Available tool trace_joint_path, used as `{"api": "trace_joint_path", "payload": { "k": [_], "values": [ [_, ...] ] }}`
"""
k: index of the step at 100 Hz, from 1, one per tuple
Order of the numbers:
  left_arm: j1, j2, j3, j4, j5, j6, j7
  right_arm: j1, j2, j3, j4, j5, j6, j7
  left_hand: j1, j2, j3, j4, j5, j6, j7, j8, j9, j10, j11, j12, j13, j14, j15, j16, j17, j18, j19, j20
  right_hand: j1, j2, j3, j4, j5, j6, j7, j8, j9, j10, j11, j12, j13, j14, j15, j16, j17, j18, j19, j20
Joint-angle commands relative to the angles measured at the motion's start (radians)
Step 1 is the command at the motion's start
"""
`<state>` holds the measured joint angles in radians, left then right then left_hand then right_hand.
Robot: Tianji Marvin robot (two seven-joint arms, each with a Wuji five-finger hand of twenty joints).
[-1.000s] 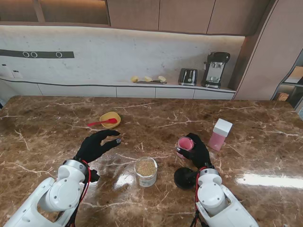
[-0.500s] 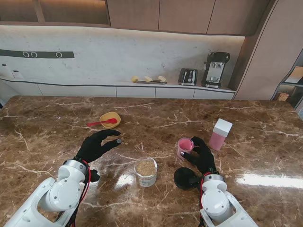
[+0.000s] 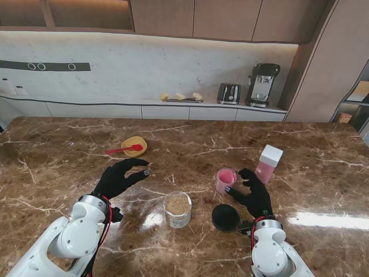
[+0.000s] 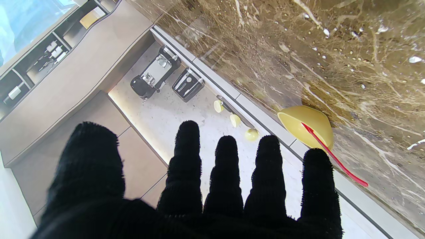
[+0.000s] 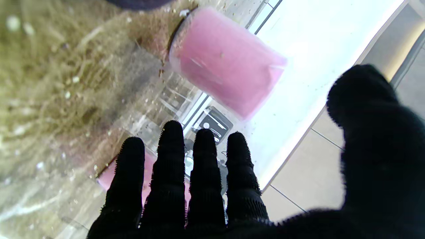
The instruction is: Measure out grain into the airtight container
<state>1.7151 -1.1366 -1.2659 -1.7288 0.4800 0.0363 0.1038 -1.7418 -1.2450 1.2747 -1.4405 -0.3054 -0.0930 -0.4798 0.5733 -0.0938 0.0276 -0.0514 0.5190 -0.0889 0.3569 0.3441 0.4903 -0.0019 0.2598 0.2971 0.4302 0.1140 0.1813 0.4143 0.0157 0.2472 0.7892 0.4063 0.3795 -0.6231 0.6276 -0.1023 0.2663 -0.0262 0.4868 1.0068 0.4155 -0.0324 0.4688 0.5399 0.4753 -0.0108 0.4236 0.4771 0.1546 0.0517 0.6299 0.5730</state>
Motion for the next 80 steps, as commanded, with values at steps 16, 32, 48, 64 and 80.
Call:
{"api": "trace_joint_path", "payload": {
  "k": [16,32,48,64,80],
  "values": [
    [-0.004,-0.005,0.012,0.018,-0.015,-0.045,0.012,-0.079,0.013,0.038,-0.128,-0.056,-0.007,-0.013,0.016,0.028,-0.041,0.033,0.019,0.031,-0.021,-0.009,-0.016,0.005,-0.022,-0.011,-0.033,-0.031,-0.026,-0.009,-0.017,-0.129,-0.047,-0.01,-0.033,-0.002,-0.014,0.041,0.016,0.005,-0.032,-0.015,-0.009,-0.007,-0.011,-0.006,-0.016,-0.002,-0.008,-0.014,-0.003,-0.003,0.016,0.025],
    [-0.012,-0.012,0.026,0.036,-0.032,-0.087,0.04,-0.113,0.021,0.066,-0.21,-0.107,-0.007,-0.017,0.013,0.017,-0.038,0.036,0.086,0.086,-0.023,-0.03,-0.034,0.002,-0.017,-0.016,-0.04,-0.042,-0.02,-0.009,0.009,-0.232,-0.033,-0.014,-0.031,-0.005,-0.008,0.042,0.039,0.009,-0.05,-0.029,0.01,-0.004,-0.015,-0.008,-0.018,0.0,-0.015,-0.018,-0.006,-0.002,0.012,0.022],
    [-0.021,-0.017,0.035,0.052,-0.05,-0.12,0.06,-0.126,0.032,0.101,-0.264,-0.145,-0.001,0.006,0.025,0.009,-0.033,0.038,0.125,0.108,-0.026,-0.049,-0.034,-0.01,-0.018,-0.032,-0.038,-0.055,-0.018,-0.012,0.018,-0.277,-0.018,-0.012,-0.02,-0.01,-0.004,0.044,0.081,0.015,-0.073,-0.052,0.043,0.002,-0.036,-0.018,-0.015,0.006,-0.029,-0.026,0.0,-0.003,-0.001,0.01],
    [-0.025,-0.019,0.04,0.061,-0.076,-0.138,0.056,-0.114,0.042,0.136,-0.289,-0.175,0.017,0.042,0.099,0.003,0.009,0.054,0.095,0.093,-0.049,-0.067,-0.045,-0.019,-0.018,-0.048,-0.045,-0.07,-0.024,-0.02,0.014,-0.292,-0.021,-0.016,-0.006,-0.014,-0.005,0.047,0.126,0.04,-0.15,-0.137,0.078,0.01,-0.071,-0.035,-0.008,0.01,-0.056,-0.045,0.013,-0.016,-0.013,-0.015],
    [-0.033,-0.019,0.043,0.084,-0.101,-0.156,0.044,-0.085,0.057,0.17,-0.301,-0.22,0.046,0.096,0.033,-0.051,0.268,0.135,0.042,0.082,-0.079,-0.11,-0.069,-0.029,-0.015,-0.072,-0.064,-0.082,-0.03,-0.038,0.004,-0.303,-0.037,-0.03,0.004,-0.017,-0.007,0.049,0.149,0.059,-0.208,-0.232,0.112,0.016,-0.128,-0.076,0.0,0.004,-0.119,-0.089,0.026,-0.039,-0.038,-0.066]
  ]
}}
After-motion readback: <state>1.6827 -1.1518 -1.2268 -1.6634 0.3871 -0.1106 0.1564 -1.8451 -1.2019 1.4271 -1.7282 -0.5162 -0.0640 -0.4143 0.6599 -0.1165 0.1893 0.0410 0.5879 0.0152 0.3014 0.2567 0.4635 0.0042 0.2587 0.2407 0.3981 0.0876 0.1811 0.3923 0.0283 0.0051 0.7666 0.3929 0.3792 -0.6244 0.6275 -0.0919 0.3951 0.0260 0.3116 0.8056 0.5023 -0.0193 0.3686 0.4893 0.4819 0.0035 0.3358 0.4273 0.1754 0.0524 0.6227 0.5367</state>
